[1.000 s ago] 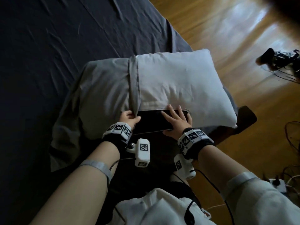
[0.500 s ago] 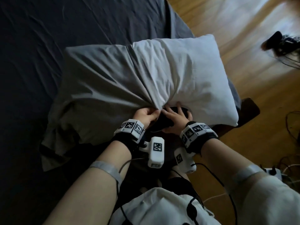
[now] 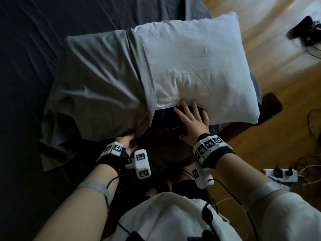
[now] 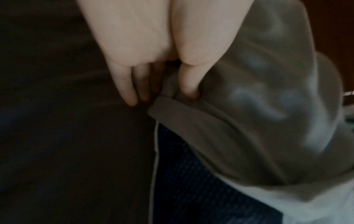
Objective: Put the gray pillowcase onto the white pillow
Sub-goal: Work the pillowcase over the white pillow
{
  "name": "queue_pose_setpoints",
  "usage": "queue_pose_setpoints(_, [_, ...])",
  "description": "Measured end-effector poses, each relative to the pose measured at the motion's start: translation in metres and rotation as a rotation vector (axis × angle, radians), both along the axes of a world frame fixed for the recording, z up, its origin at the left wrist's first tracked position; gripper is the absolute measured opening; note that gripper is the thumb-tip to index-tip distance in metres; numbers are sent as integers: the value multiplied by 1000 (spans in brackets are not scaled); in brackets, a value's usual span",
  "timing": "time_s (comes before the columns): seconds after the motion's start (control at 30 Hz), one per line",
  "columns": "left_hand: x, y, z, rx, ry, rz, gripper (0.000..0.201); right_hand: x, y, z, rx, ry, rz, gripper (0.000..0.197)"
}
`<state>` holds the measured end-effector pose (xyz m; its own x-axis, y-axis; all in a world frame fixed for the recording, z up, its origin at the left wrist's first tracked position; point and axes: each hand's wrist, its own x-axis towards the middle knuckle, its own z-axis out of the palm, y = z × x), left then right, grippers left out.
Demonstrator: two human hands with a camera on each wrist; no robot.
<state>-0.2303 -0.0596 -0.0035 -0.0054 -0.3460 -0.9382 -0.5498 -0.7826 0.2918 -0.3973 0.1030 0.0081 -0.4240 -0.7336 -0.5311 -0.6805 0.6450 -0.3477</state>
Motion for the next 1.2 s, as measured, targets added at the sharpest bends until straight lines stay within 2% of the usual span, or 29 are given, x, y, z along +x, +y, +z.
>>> queue_pose_setpoints(0.1, [-10, -14, 7, -5, 50, 144, 18, -1, -5, 2, 0, 14, 6, 106])
queue_pose_setpoints(0.2, [-23, -22, 27, -35, 106, 205, 31, -8, -17, 8, -32, 61, -28, 112])
queue_pose_setpoints(0.3, [-33, -28, 45, -206, 153, 303, 18, -16, -25, 13, -107, 197, -81, 116])
queue_pose_setpoints(0.37, [-40, -30, 54, -252, 233, 357, 4, -21, -30, 18, -184, 283, -147, 106])
queue_pose_setpoints(0.43, [-56, -37, 63, -331, 306, 410, 9, -47, -46, 28, -254, 322, -223, 85])
queue_pose_setpoints(0.47, [-59, -39, 80, -348, 355, 413, 6, -53, -50, 38, -307, 347, -253, 73])
queue_pose_setpoints(0.5, [-56, -60, 132, -409, 460, 422, 3, -61, -77, 86, -450, 442, -203, 62])
queue_pose_setpoints(0.57, [-65, -60, 146, -439, 464, 373, 6, -77, -88, 96, -463, 487, -260, 46])
queue_pose_setpoints(0.63, [-68, -57, 156, -503, 442, 369, 10, -80, -91, 106, -494, 498, -215, 38])
queue_pose_setpoints(0.67, [-67, -55, 162, -541, 437, 381, 13, -82, -90, 113, -512, 499, -204, 35])
queue_pose_setpoints(0.77, [-58, -54, 211, -684, 473, 386, 15, -80, -86, 175, -545, 479, -211, 37])
queue_pose_setpoints(0.83, [-52, -57, 231, -780, 503, 371, 23, -77, -85, 205, -542, 476, -210, 42])
queue_pose_setpoints(0.9, [-48, -60, 229, -808, 476, 312, 26, -69, -80, 211, -467, 433, -164, 46])
queue_pose_setpoints(0.93, [-46, -60, 223, -807, 434, 261, 29, -64, -76, 207, -409, 398, -142, 42])
queue_pose_setpoints(1.0, [-44, -55, 207, -743, 347, 151, 37, -56, -67, 186, -271, 335, -128, 34])
queue_pose_setpoints(1.07, [-42, -45, 193, -703, 315, 100, 43, -44, -57, 161, -201, 302, -132, 36])
queue_pose_setpoints(1.2, [-40, -33, 186, -861, 291, 19, 39, -24, -47, 150, -389, 318, -160, 50])
